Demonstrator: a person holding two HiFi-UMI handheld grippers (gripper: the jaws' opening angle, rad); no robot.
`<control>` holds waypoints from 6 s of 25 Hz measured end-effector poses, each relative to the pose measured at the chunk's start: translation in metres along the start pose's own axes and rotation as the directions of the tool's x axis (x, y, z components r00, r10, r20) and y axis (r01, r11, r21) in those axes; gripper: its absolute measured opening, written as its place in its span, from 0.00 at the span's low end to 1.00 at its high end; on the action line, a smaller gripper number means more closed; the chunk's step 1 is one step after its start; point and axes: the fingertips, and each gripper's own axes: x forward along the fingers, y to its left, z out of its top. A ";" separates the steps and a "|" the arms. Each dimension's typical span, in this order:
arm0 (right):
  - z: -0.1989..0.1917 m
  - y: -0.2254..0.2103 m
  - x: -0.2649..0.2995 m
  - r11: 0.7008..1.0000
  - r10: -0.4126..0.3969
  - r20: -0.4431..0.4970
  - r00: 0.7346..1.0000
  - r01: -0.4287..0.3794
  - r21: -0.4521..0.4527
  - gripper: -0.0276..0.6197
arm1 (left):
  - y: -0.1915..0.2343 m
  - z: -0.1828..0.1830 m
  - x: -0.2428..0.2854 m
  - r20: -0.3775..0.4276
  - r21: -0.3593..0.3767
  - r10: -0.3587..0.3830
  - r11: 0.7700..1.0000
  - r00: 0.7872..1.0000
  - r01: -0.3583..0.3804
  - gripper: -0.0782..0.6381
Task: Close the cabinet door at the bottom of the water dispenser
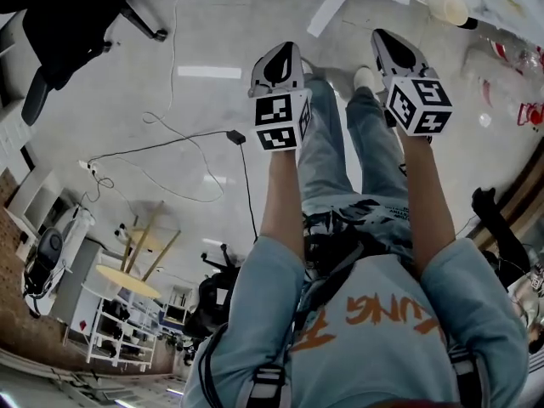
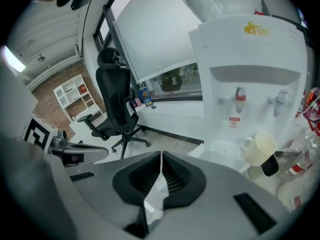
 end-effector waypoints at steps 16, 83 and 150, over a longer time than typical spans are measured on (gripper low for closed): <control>-0.082 0.027 0.090 0.997 0.071 -0.115 0.991 -0.069 0.016 0.09 | 0.040 -0.066 0.065 -0.072 -0.004 -0.082 0.997 0.994 0.082 0.12; -0.247 -0.065 0.151 0.951 -0.126 -0.281 0.951 0.197 0.237 0.37 | -0.008 -0.167 0.135 -0.254 0.107 -0.150 0.978 0.955 0.182 0.12; -0.178 -0.361 0.068 0.954 -0.195 -0.051 0.979 0.177 -0.241 0.36 | -0.247 -0.177 0.236 -0.226 0.106 -0.170 0.975 0.959 0.197 0.12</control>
